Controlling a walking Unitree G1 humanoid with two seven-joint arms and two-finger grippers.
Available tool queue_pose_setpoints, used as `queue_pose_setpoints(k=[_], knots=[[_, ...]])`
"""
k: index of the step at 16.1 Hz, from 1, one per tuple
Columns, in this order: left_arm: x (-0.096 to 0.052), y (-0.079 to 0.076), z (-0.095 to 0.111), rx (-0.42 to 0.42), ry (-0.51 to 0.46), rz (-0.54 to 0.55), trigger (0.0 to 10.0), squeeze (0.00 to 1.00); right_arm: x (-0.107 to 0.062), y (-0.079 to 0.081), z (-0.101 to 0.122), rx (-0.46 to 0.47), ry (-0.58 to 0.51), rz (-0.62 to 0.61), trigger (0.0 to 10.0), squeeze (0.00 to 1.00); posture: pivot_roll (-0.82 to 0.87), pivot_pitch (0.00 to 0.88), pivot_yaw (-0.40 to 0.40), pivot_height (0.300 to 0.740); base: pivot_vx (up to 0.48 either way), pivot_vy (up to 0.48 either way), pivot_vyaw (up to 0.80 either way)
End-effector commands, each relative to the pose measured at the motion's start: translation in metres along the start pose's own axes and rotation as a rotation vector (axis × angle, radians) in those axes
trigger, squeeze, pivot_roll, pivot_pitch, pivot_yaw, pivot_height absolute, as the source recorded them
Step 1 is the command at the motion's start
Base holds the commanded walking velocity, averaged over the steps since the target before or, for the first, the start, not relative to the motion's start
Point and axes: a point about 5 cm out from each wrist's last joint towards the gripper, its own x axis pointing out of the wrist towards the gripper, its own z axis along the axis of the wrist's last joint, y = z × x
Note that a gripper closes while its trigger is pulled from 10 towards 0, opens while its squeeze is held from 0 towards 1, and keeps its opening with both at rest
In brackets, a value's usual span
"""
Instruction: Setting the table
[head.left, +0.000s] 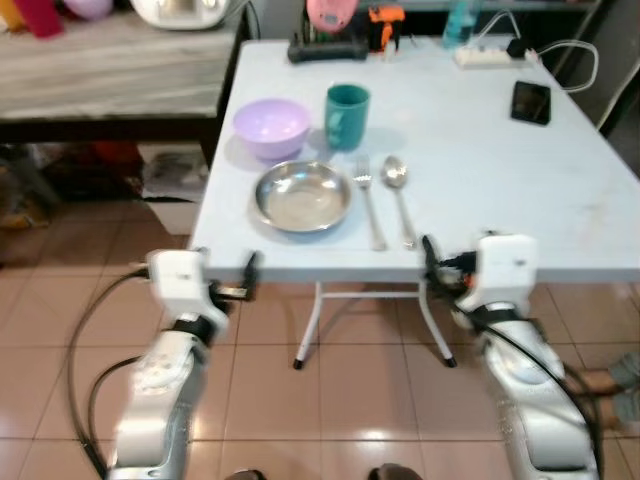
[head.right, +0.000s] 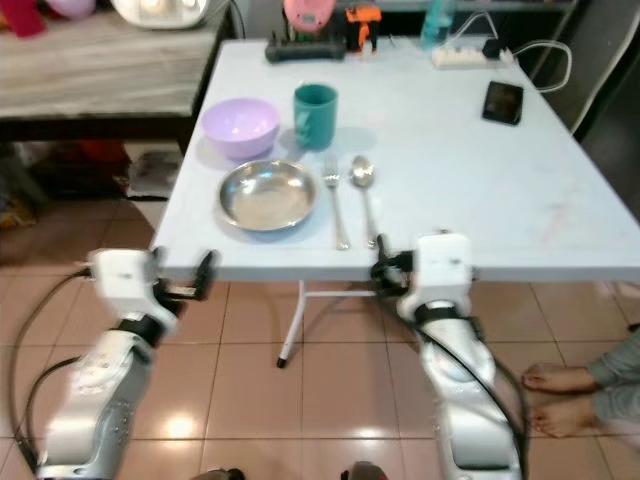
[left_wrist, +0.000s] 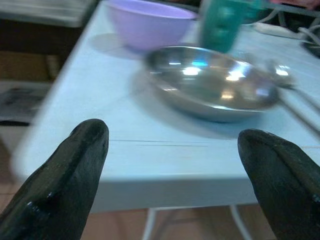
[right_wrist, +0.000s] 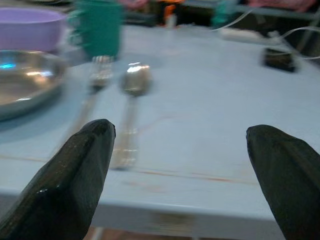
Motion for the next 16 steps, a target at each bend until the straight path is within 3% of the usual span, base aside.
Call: queue_pose_setpoints(k=[1, 7, 16], knots=[[-0.0026, 0.0083, 0.0027, 0.021, -0.003, 0.023, 10.0, 0.00, -0.0012, 0.0054, 0.0029, 0.015, -0.014, 0.013, 10.0, 0.00, -0.19, 0.165, 0.013, 0.740, 0.000, 0.000, 0.00], [-0.0025, 0.0068, 0.0052, 0.003, -0.020, -0.008, 10.0, 0.00, -0.0019, 0.0088, 0.0060, 0.013, -0.034, 0.043, 10.0, 0.00, -0.19, 0.163, 0.015, 0.740, 0.000, 0.000, 0.00], [-0.0022, 0.0038, 0.0054, 0.003, -0.019, -0.035, 10.0, 0.00, -0.0022, 0.0115, 0.0073, 0.024, -0.045, 0.060, 10.0, 0.00, -0.19, 0.161, 0.019, 0.740, 0.333, 0.000, 0.05]])
